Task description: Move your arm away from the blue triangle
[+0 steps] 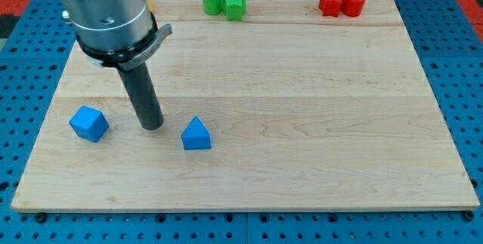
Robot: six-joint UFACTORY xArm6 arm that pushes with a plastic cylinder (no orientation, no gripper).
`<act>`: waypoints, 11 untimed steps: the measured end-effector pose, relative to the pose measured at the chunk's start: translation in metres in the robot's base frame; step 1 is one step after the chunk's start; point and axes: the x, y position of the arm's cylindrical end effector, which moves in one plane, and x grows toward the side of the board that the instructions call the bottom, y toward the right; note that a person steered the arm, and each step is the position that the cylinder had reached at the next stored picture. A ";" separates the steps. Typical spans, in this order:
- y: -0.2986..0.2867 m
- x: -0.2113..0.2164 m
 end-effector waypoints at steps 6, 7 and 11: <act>0.101 -0.021; 0.101 -0.024; 0.101 -0.051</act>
